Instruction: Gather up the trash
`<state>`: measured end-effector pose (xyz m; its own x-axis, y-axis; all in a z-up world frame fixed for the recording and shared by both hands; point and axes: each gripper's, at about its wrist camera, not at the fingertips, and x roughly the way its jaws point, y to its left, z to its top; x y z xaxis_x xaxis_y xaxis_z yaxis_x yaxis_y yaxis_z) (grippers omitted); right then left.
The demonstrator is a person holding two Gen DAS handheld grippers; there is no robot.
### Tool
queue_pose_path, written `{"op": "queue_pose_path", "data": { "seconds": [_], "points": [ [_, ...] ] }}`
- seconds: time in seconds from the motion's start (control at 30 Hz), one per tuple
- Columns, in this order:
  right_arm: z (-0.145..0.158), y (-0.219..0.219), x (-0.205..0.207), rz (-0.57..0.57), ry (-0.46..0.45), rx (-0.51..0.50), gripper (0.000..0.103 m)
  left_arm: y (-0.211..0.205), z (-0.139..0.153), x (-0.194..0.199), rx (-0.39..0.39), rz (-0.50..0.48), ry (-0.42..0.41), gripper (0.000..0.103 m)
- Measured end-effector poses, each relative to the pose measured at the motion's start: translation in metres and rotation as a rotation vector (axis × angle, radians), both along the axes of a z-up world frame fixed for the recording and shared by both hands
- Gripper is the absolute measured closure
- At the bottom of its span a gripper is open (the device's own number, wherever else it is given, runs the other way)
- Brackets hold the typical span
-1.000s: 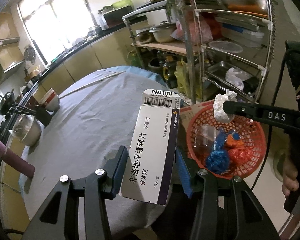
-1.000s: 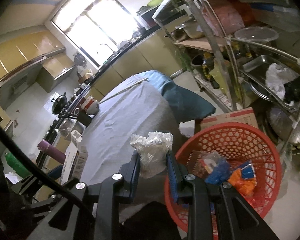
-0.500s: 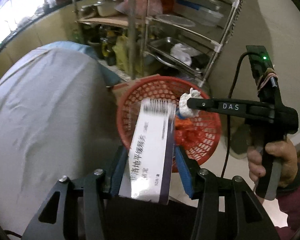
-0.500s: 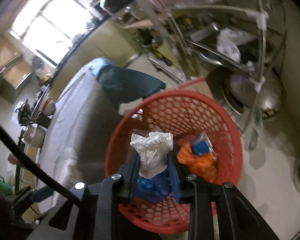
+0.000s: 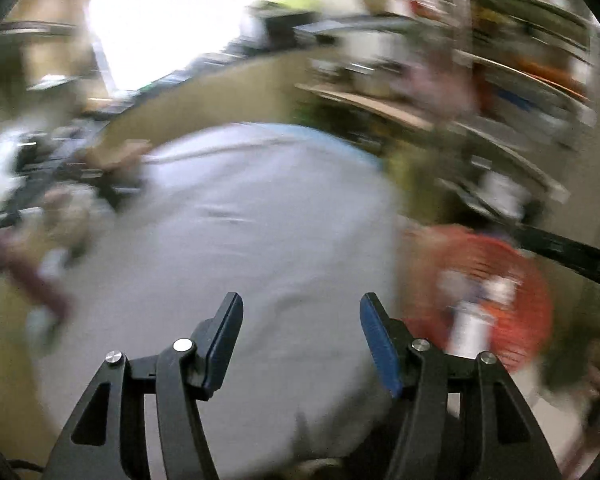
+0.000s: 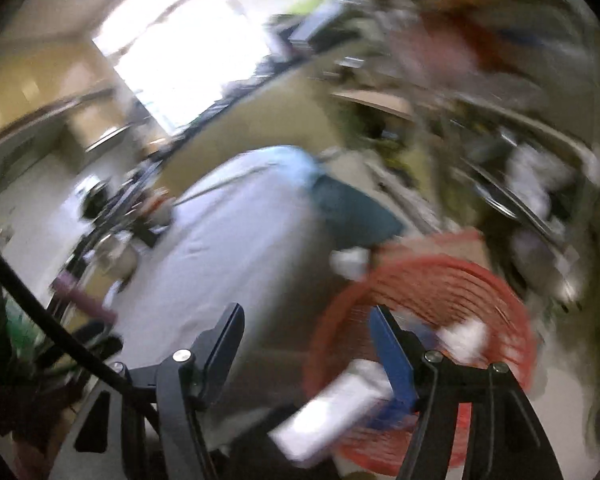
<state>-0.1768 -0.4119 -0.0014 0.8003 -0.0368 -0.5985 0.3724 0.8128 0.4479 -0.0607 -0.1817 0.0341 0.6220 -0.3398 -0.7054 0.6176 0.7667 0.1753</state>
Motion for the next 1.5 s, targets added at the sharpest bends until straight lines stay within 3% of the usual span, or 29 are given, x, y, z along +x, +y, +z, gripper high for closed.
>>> {"op": "queue_pose_path", "data": {
  "seconds": [0.13, 0.2, 0.23, 0.27, 0.5, 0.7, 1.5],
  "points": [
    [0.031, 0.065, 0.044, 0.168, -0.048, -0.058, 0.034, 0.062, 0.026, 0.015, -0.015, 0.205, -0.069, 0.041],
    [0.041, 0.098, 0.063, 0.234, -0.044, -0.095, 0.034, 0.091, 0.036, 0.018, -0.020, 0.288, -0.092, 0.034],
    [0.045, 0.113, 0.070, 0.264, -0.043, -0.112, 0.034, 0.098, 0.037, 0.017, -0.023, 0.310, -0.104, 0.025],
    [0.049, 0.132, 0.079, 0.297, -0.048, -0.134, 0.034, 0.114, 0.042, 0.016, -0.035, 0.349, -0.131, 0.025],
    [0.068, 0.209, 0.095, 0.351, -0.055, -0.284, 0.034, 0.172, 0.058, 0.013, -0.075, 0.485, -0.194, 0.025],
    [0.076, 0.242, 0.102, 0.369, -0.050, -0.369, 0.034, 0.191, 0.063, 0.020, -0.104, 0.523, -0.196, 0.025],
    [0.077, 0.271, 0.129, 0.403, -0.035, -0.388, 0.034, 0.224, 0.060, 0.033, -0.150, 0.560, -0.175, 0.025]
  ]
}}
